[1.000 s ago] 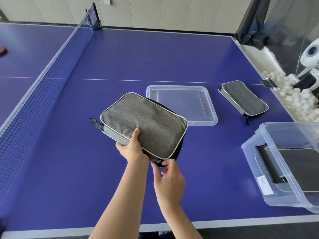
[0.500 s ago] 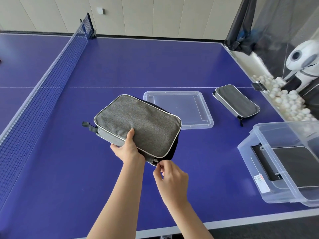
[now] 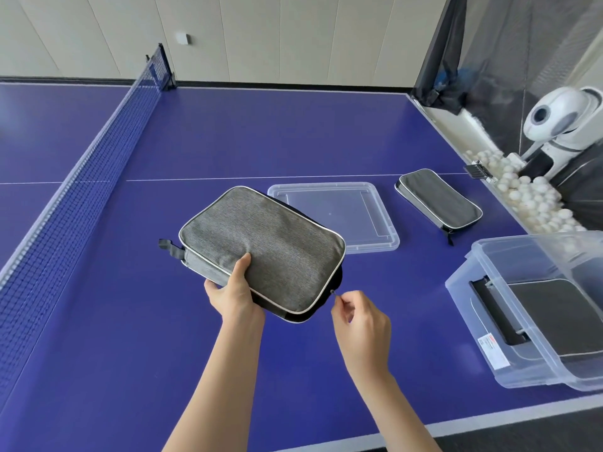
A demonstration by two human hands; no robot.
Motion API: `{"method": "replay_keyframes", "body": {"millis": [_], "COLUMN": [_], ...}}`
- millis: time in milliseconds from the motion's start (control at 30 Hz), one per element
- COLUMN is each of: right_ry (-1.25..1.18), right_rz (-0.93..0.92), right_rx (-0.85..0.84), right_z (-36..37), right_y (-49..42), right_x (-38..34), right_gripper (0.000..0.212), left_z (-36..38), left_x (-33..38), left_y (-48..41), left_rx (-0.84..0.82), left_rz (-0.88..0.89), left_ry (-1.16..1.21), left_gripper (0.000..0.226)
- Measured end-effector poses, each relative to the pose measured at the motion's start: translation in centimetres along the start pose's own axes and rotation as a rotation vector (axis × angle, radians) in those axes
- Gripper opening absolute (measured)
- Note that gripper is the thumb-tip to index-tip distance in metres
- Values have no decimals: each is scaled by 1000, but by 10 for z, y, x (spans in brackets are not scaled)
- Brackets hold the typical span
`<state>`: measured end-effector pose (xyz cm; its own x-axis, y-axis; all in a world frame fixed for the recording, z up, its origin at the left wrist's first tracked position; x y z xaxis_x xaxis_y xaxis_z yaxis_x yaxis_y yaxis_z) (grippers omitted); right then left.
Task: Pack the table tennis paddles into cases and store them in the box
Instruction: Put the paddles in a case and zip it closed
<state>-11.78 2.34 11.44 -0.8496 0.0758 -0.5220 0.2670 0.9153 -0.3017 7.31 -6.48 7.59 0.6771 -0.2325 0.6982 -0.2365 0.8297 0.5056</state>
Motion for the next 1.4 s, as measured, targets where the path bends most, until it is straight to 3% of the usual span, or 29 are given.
{"method": "replay_keyframes", "body": {"millis": [600,900,1133,1400], "right_ry": [-188,-192,-311,-373], "right_rz": [108,17,-42,-152], "right_rx": [-19,-136,-193,-186], "right_z": [-10,-4,-7,-16], "right_y": [-70,-82,-86,-90], "right_x": [21,34,31,14], "right_gripper": [14,5,8,9], "left_z": [1,-8,-10,-4], "left_x": [23,25,38,48], "left_y": [4,10,10,12], "left_rx": [-170,-310,-485,-622], "left_rz": [15,-6,-24,-35], "left_ry": [0,-112,-196,-307], "left_gripper": [44,47,66,61]}}
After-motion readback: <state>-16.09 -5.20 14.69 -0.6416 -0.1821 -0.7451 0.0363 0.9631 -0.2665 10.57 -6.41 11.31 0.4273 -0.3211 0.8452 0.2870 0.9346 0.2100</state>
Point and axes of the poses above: each hand's wrist, its own y-axis away from the middle knuckle, its own z-axis out of the palm, x = y × z, the point moved 5 cm from there along -y, towards the middle knuckle, and after that the axes turned 14 degrees about -x, right-handed, at the moved point
